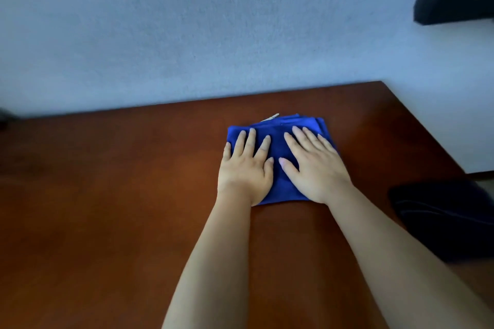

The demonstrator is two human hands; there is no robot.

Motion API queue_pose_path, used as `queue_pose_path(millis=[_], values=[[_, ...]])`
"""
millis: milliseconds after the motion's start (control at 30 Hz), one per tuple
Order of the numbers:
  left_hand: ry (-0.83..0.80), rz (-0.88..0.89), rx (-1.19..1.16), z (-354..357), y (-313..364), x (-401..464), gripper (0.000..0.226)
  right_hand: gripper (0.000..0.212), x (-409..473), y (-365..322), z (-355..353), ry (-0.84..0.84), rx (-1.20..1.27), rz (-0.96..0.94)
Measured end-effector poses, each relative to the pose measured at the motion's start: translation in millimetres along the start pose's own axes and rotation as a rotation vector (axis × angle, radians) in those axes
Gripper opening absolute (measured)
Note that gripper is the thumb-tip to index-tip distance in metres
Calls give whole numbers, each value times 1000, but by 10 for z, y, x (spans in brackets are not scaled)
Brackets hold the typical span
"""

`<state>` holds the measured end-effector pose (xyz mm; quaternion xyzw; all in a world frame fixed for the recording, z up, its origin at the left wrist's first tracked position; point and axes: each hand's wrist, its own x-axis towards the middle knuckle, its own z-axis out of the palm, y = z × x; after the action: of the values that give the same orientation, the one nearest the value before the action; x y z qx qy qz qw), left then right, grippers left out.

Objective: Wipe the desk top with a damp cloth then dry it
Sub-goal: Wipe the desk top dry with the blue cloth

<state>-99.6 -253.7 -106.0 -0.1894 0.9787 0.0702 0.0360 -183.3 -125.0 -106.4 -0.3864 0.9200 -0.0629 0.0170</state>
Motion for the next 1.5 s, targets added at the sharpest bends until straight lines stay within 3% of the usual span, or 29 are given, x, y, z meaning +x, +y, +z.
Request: queue_pose_path(millis=[333, 533, 1133, 1500], values=[[-1, 29, 21, 74, 169, -466, 54, 64, -553, -16, 36, 26, 13, 40], [3, 15, 15, 38, 193, -232, 54, 63, -286, 77, 22, 45, 20, 27], [50, -26, -34, -106, 287, 1587, 54, 63, 1446, 936, -53, 19, 3, -34], [37, -38, -29, -82, 384, 1409, 54, 62, 1258, 960, -96, -25, -17, -50]])
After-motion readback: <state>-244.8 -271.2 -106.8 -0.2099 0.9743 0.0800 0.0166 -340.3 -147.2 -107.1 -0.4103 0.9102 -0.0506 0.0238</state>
